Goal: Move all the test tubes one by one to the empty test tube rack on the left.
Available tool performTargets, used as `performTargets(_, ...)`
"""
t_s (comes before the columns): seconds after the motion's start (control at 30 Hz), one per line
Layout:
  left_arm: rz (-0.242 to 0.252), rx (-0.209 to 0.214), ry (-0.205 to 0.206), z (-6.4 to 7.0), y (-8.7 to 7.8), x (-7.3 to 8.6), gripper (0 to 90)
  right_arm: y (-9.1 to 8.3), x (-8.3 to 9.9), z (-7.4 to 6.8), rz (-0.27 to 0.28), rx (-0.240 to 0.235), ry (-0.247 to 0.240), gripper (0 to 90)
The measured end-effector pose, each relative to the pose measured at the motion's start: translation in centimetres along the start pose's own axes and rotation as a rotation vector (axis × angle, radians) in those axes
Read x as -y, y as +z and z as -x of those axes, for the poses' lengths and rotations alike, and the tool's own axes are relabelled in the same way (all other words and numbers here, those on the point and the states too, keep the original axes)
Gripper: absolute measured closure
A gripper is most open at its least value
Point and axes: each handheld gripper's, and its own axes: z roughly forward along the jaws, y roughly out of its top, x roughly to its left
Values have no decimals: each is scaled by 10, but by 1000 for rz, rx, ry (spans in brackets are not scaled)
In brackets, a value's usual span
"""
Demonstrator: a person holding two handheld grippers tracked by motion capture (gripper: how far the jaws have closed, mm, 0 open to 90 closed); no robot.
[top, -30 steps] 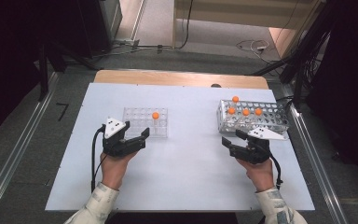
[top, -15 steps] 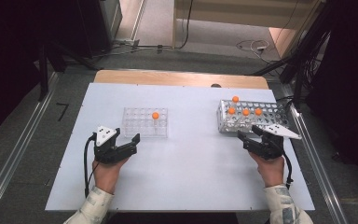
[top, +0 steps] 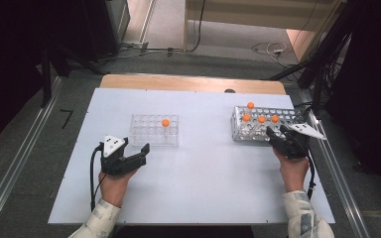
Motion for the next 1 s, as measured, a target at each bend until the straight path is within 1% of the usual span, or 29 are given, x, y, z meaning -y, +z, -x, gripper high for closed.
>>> performTargets(0.1,-1,-1,1,0,0,0,214,6,0,1,-9,12,-7,510)
performTargets(0.2,-4,-2,-1,-1,1,0,214,11,1,0,-14,13,-16,548)
performTargets(0.3,-3,-1,-1,-1,1,0,214,14,1,-1,-5,16,-23,585)
performTargets(0.53,0,-1,-1,-1,1,0,214,24,-3,-5,-9,22,-42,638)
performTargets(0.6,1,-2,0,-1,0,0,215,27,-4,-6,-15,39,-54,665)
performTargets(0.63,1,-2,2,-1,0,0,214,28,-4,-6,-15,41,-51,679)
performTargets(0.7,0,0,-1,-1,0,0,214,28,-5,-4,-9,41,-40,711)
performTargets(0.8,-2,0,0,-1,1,0,214,26,-6,-2,-4,39,-33,711)
performTargets(1.0,-2,1,-1,-1,0,0,214,16,-14,-2,37,37,-28,713)
